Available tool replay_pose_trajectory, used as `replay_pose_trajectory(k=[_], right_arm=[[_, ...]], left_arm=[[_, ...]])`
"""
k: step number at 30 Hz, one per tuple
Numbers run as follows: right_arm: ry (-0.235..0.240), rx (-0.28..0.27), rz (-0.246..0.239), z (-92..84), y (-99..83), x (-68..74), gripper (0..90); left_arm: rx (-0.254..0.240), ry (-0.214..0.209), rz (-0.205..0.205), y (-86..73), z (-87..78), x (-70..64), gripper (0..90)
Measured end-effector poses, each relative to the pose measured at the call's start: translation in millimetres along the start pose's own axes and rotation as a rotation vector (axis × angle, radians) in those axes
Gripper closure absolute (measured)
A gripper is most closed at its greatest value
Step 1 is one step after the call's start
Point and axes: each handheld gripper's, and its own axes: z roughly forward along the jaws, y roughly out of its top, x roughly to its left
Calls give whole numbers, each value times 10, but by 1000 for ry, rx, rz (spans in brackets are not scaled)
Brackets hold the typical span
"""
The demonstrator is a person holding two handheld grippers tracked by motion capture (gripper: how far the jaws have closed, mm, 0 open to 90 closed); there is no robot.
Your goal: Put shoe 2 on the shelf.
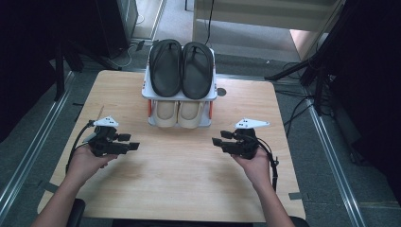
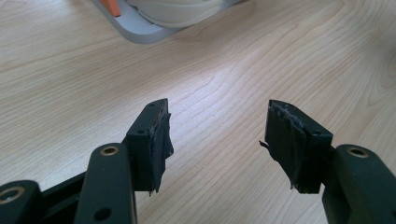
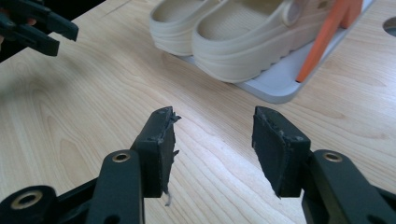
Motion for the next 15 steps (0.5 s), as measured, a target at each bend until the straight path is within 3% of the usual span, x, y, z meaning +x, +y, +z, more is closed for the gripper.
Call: replay_pose_trajectory(k=[15], right_arm=[[-40, -7, 5, -11, -67, -66, 501]], left_arm=[[5, -10, -3, 5, 28, -11, 405]])
